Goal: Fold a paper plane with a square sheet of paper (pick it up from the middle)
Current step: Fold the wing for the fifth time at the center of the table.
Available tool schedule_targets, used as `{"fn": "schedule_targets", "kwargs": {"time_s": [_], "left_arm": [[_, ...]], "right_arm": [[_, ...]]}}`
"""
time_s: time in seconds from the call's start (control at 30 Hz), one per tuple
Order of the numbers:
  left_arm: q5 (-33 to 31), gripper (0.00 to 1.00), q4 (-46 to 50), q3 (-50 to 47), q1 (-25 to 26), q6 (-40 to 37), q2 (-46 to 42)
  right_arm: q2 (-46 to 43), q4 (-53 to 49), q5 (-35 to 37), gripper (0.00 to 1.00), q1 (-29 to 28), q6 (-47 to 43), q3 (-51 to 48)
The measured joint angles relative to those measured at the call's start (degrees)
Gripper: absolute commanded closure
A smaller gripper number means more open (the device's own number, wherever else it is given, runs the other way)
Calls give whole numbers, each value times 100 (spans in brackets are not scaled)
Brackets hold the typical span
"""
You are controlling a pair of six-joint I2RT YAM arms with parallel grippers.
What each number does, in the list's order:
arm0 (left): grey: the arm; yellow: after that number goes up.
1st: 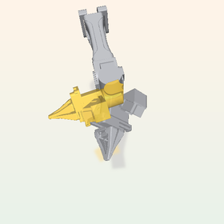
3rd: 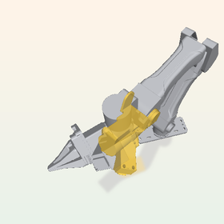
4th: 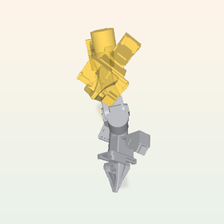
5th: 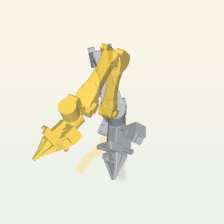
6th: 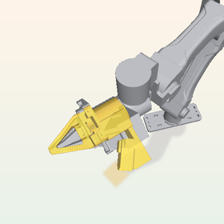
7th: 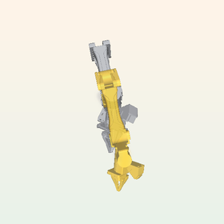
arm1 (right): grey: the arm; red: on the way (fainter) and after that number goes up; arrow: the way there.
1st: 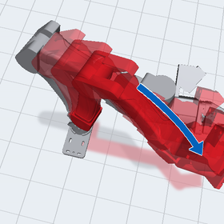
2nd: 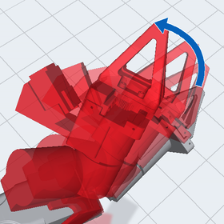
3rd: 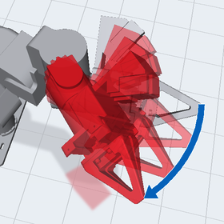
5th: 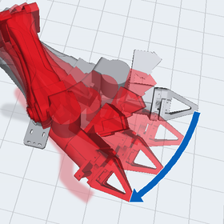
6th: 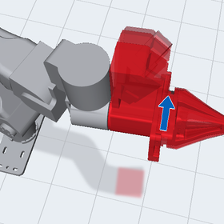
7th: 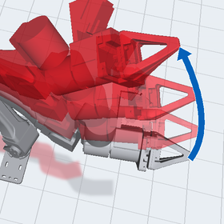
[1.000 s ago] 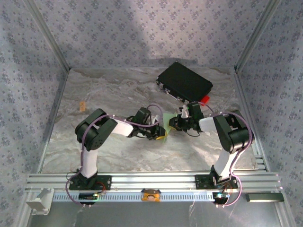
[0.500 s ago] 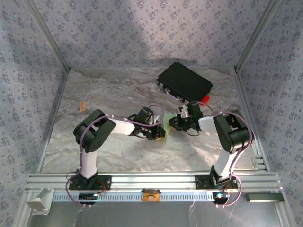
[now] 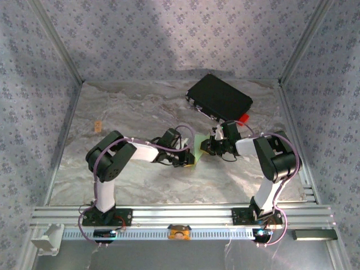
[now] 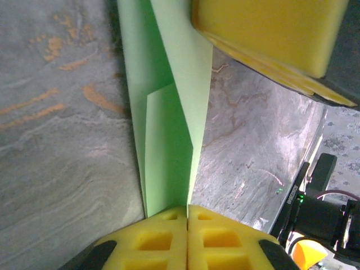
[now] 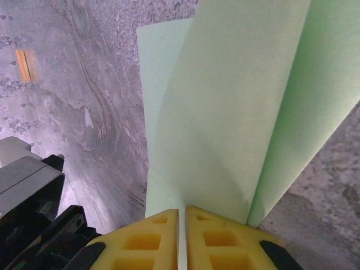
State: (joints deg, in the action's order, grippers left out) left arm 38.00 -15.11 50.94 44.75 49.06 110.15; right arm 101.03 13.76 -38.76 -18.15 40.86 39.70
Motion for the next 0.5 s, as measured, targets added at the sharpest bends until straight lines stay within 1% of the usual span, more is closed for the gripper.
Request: {"fn": "schedule_targets", "kwargs": {"time_s": [0.03,0.13,0.23,0.37,0.5], "left_arm": [[4,87,-13,-11,0,0,-15],[-11,81,-9,-63,4,0,-85],[-63,79,59,-125,4,-13,-188],[-144,79,251,-127,28,-107,-264],[-153,84,319,-127,26,-170,-269]], "right_arm": [[0,0,0,86,0,0,0],[0,0,2,87,0,0,0],[0,-2,4,87,0,-2,0],[0,-2,11,87,0,0,0],[0,-2,11,87,0,0,0]]}}
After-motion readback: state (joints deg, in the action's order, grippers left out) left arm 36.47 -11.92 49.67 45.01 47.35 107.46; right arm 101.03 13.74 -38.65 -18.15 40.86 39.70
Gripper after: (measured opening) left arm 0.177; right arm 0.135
